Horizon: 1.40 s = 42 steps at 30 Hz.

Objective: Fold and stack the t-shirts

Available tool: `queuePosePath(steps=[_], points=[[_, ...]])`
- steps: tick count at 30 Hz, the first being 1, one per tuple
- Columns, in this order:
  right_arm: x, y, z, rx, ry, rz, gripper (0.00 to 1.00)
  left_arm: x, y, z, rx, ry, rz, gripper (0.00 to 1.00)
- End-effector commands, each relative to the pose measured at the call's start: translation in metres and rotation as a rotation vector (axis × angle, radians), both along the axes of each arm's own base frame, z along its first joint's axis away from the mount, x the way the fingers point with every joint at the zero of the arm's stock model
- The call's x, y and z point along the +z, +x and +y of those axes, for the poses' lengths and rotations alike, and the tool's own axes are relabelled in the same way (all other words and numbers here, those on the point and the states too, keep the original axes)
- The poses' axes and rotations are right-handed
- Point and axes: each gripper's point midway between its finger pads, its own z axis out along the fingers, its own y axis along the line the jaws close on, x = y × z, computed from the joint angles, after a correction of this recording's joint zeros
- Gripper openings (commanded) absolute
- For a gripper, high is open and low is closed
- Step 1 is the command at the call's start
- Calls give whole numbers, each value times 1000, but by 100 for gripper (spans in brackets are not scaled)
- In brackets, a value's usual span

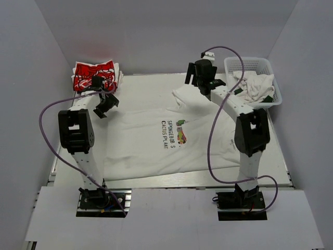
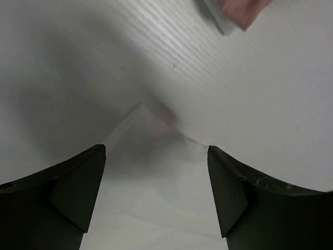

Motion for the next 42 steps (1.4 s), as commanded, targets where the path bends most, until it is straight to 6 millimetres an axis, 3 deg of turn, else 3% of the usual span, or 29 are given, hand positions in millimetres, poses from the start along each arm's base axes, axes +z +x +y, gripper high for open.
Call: queuePosePath(steps=[1,2,3,4,5,7,8,11,12,13,14,15,16,17,18,19,24,25,26,27,28,32,35,42], points=[[30,48,-11,-52,-94,-124,90,4,20,16,15,73,-1,88],[-10,62,-7,-42,-129,-68,90,0,24,11,2,48,-10,86],[-10,66,-5,-36,-134,-75,90,2,28,8,-6,34,-28,81],[7,77,-4,-27,-145,-121,90,-5,29,6,1,19,-24,80],[-18,87,-1,-26,-162,-103,90,-7,29,4,-4,8,-28,78],[-10,97,-2,-40,-164,-137,90,-9,34,4,3,4,-41,72],[-24,104,-4,-45,-169,-131,90,-13,33,2,-1,-4,-32,71],[-27,117,-4,-37,-159,-173,90,-18,28,-1,-6,4,-12,64],[-40,122,-2,-31,-160,-162,90,-22,24,-1,-7,4,2,60],[-46,122,5,-1,-155,-150,90,-21,26,-6,-16,4,-7,50],[-37,129,3,-7,-144,-170,90,-26,22,-6,-16,3,5,43],[-67,130,4,-1,-158,-118,90,-34,18,-6,-16,3,26,28],[-71,133,1,-3,-156,-111,90,-34,18,-6,-16,3,26,20],[-64,139,3,-11,-129,-131,90,-35,14,-6,-16,2,40,13],[-88,141,3,-12,-137,-96,90,-39,14,-6,-16,2,49,7],[-91,144,3,0,-122,-93,90,-40,11,-4,-11,11,59,1],[-111,159,10,58,-24,-91,90,-44,2,-2,-15,23,83,0],[-126,161,14,77,-16,-67,90,-39,3,-2,-15,23,73,0],[-129,163,14,79,-8,-64,90,-42,0,-2,-15,23,83,0],[-116,171,14,84,23,-92,90,-37,1,-2,-15,23,71,0],[-141,166,12,77,12,-35,90,-41,-3,-3,-15,23,85,0],[-138,167,0,24,26,-26,90,-37,-10,-7,-25,3,69,0],[-151,158,4,58,55,53,90,-43,-15,-9,-29,-6,82,0],[-166,134,15,134,-4,156,72,-41,-20,-9,-29,-6,82,0]])
